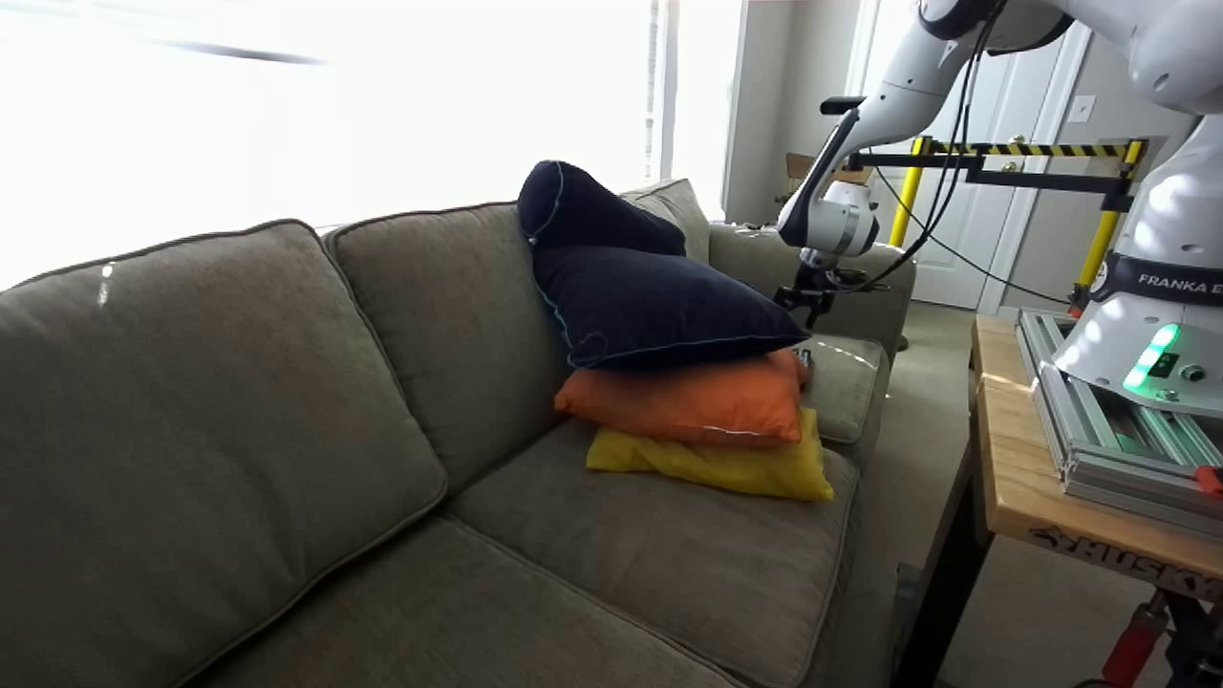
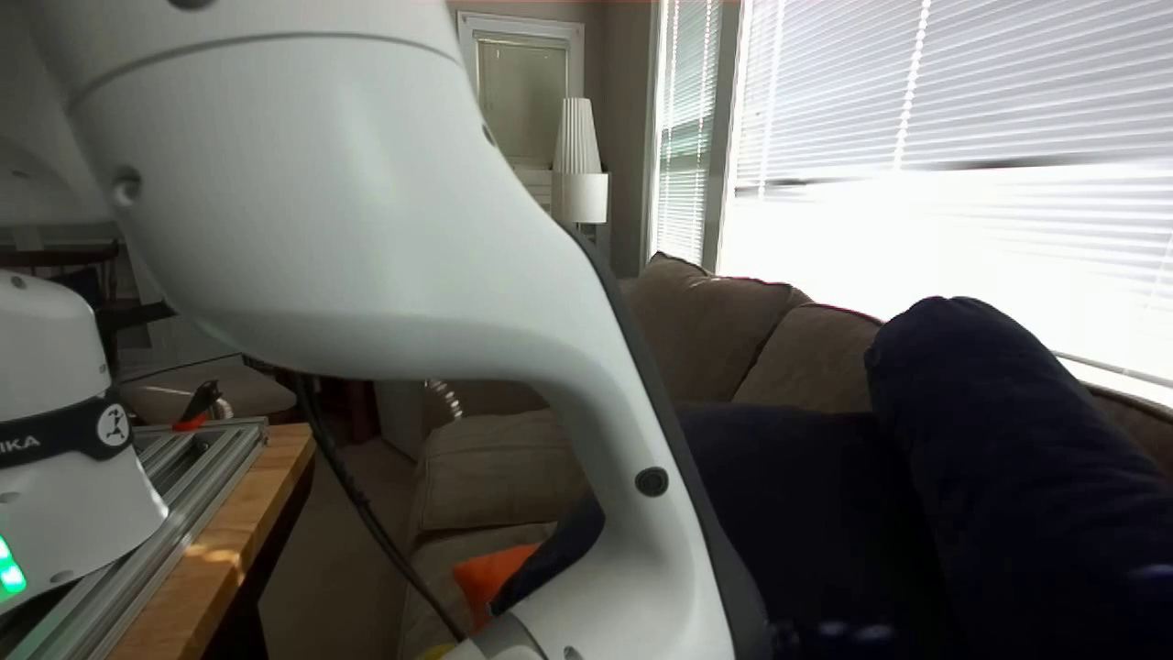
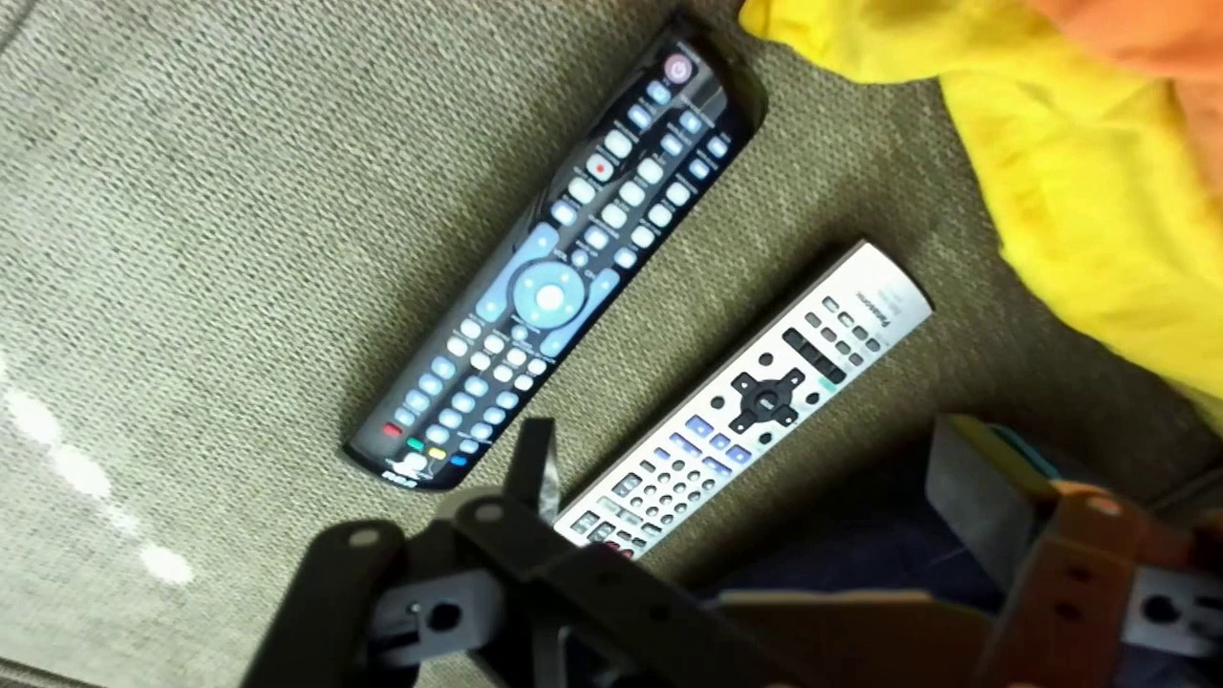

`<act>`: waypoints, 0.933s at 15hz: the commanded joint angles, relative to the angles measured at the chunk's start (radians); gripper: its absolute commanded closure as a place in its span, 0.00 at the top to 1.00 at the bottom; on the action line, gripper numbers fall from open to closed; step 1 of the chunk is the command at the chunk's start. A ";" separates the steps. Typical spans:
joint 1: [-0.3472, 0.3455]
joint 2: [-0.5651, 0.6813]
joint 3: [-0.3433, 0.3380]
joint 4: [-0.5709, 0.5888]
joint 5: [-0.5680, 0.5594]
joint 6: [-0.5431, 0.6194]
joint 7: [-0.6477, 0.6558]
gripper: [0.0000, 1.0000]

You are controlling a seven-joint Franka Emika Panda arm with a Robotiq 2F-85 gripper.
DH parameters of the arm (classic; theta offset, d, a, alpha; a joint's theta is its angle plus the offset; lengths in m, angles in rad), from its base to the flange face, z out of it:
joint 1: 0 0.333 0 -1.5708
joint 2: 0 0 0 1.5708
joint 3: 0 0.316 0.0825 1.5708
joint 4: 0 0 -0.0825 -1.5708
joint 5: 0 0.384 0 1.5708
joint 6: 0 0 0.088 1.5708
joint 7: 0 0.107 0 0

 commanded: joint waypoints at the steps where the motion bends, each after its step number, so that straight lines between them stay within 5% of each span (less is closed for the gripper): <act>1: -0.030 0.065 -0.001 0.067 -0.120 -0.005 0.124 1.00; 7: -0.099 0.117 0.023 0.125 -0.232 -0.047 0.140 1.00; 14: -0.020 0.159 -0.060 0.148 -0.211 0.036 0.315 1.00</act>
